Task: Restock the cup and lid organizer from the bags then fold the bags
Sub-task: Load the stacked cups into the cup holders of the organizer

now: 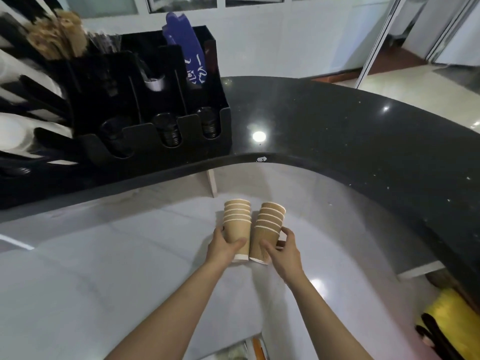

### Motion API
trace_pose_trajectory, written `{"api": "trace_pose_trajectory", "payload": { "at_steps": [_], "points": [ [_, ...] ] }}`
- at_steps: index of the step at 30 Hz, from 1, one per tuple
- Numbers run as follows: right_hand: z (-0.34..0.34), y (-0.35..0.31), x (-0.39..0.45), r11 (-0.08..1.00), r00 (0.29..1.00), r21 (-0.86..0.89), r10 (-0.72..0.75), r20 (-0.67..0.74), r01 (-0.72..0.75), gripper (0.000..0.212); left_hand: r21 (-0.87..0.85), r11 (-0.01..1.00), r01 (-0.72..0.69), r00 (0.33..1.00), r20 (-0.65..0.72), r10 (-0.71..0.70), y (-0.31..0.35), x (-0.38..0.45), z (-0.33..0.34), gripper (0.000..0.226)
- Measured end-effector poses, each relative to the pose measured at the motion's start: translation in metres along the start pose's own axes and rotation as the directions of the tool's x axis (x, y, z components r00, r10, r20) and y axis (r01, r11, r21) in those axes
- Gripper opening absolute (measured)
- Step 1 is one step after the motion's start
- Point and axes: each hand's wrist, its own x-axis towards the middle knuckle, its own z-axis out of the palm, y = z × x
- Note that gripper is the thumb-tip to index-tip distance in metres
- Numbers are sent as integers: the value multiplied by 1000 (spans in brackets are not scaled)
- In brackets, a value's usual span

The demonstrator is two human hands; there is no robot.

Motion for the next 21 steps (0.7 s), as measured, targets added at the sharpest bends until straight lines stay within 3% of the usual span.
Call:
{"api": "trace_pose_trajectory", "payload": {
  "at_steps": [4,9,21],
  "points": [
    [11,-3,-13,999,998,26,-41,43,40,63,-47,999,-15,1000,-9,15,-11,-11,-12,105],
    [37,-8,-44,988,990,114,-113,85,103,61,-125,990,-68,997,-56,61,-24,-46,-54,76],
    [173,-64,-176,927,882,172,-372,291,334,59,-322,923,-210,957,-262,127,-101,-146,-235,68]
  ]
}}
